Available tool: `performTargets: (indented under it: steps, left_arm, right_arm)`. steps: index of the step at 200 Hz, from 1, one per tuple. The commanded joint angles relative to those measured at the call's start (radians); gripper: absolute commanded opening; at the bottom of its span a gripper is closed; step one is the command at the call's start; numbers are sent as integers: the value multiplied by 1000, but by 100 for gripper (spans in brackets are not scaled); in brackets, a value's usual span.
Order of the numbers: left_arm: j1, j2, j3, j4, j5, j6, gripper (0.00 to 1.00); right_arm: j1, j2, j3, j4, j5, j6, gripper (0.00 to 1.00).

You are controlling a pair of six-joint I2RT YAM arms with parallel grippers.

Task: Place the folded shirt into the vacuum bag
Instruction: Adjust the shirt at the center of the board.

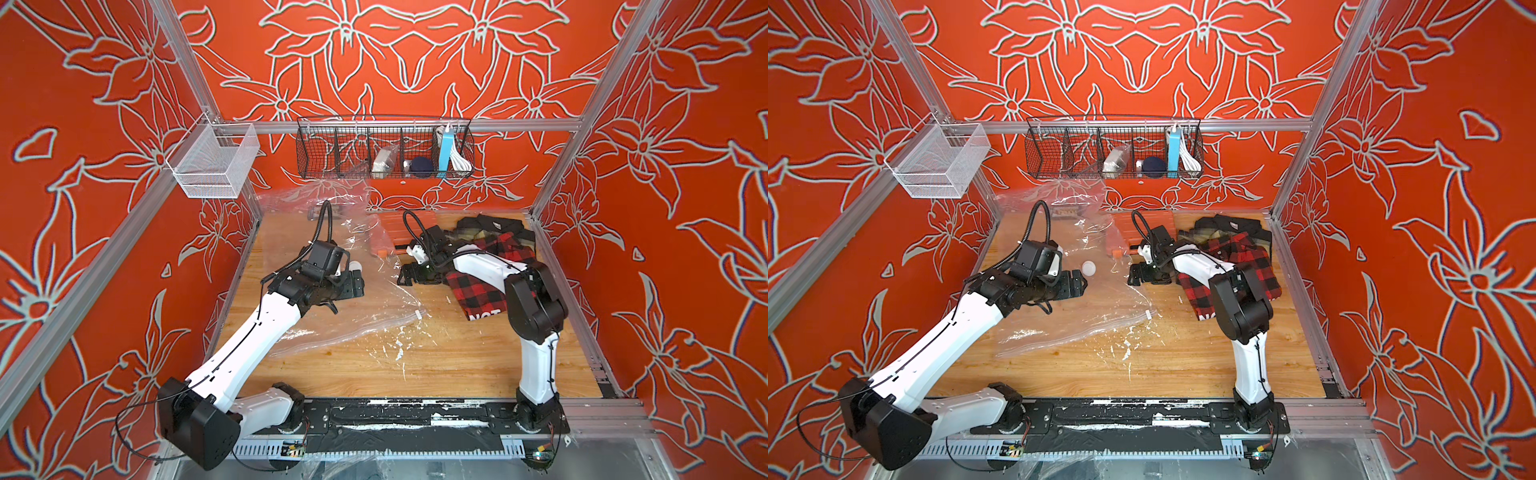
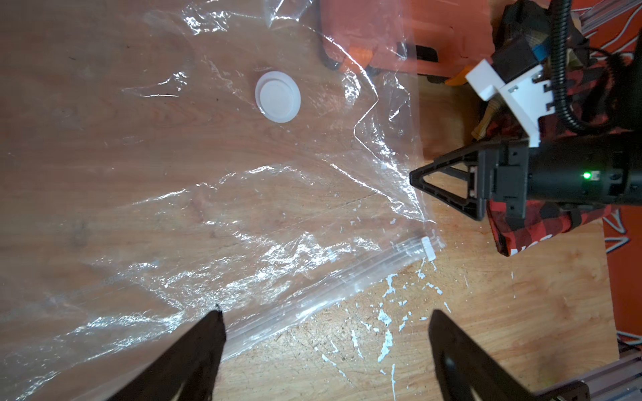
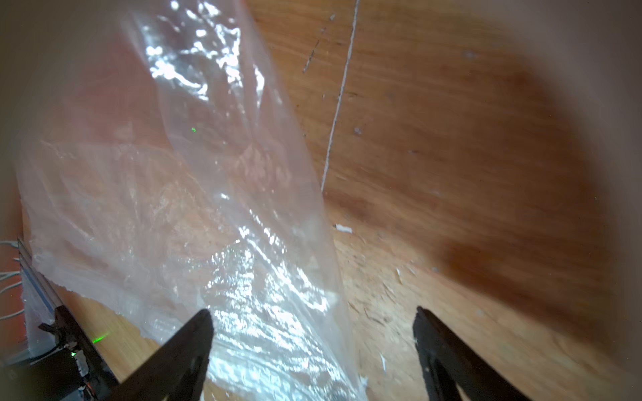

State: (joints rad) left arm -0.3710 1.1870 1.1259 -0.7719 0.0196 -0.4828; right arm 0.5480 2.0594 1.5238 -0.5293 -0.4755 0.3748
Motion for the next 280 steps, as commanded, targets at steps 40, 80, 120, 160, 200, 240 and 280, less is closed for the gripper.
performTargets:
  steps: [40,80,120,160,200,240,280]
  left_arm:
    - [149,-18,106,-129,12,48,91]
    - [167,-39,154,-169,-25,80,90]
    - [167,-30,137,-146,25,67,90]
    - [164,11,70,-40,149,11,89]
    - [144,31,66,-23,178,10,89]
    - [143,23,75,-45,175,49,89]
    - [128,27,48,-29,179,73,89]
  right_arm:
    - [72,21,41,83,-70,113,45]
    - [73,-139,-60,64,-83,134,2]
    - [50,-370,-288,-16,-10,135,0]
    - [-21,-400,-428,-64,6,111,0]
    - [-21,-378,-389,-42,57,141,0]
    - [-10,-315,-250,-157,116,49,0]
    - [-13,-212,-62,-352,183,-67,2]
